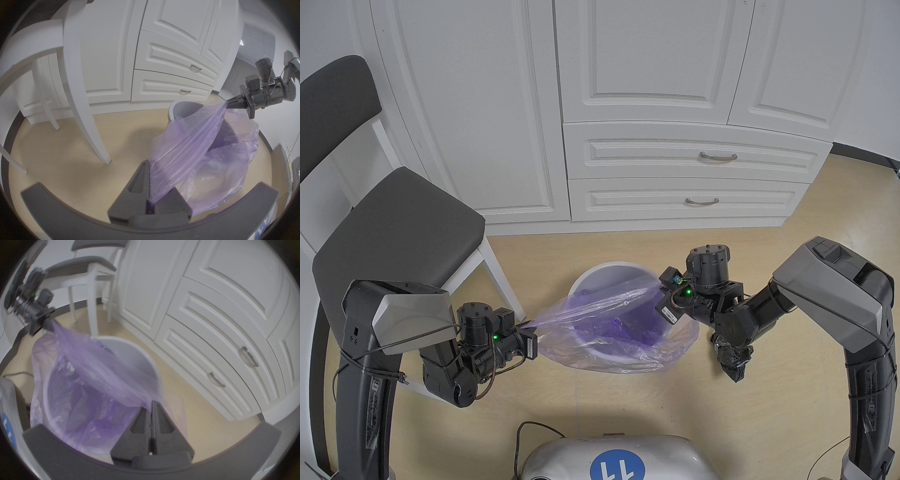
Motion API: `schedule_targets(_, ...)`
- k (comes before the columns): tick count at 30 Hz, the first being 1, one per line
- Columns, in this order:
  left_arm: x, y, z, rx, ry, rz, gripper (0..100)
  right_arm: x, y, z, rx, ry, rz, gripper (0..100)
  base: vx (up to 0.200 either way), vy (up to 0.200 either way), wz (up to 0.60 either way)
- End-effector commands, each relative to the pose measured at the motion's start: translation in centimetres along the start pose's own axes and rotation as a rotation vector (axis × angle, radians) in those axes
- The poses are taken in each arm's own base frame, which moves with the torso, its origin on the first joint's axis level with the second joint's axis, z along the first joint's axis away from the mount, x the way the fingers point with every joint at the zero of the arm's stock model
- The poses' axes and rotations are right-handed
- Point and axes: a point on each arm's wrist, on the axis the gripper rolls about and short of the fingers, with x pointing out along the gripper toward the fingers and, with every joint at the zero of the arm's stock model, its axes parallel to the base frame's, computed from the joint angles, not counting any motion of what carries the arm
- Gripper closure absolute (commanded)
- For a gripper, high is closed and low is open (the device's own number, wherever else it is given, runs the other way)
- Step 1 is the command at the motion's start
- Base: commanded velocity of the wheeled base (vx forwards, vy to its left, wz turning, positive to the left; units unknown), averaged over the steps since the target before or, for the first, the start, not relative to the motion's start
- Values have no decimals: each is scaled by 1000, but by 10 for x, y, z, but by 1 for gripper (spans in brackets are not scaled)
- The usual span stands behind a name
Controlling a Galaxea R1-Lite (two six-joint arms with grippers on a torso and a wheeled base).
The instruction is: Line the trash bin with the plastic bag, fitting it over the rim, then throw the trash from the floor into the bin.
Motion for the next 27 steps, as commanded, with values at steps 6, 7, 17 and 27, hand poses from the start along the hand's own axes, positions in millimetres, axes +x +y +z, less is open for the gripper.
schedule_targets(6,-1,-7,9,9,-108,-24,100,19,-2,16,130,-40,-98,100,0,0,0)
schedule_targets(7,-2,-8,9,5,-121,-32,100,25,0,18,167,-44,-115,100,0,0,0)
schedule_targets(17,-10,-9,13,6,-112,-38,0,33,-1,21,210,-71,-129,100,0,0,0)
schedule_targets(27,-32,-19,47,13,-184,-66,0,58,-1,31,318,-118,-214,100,0,0,0)
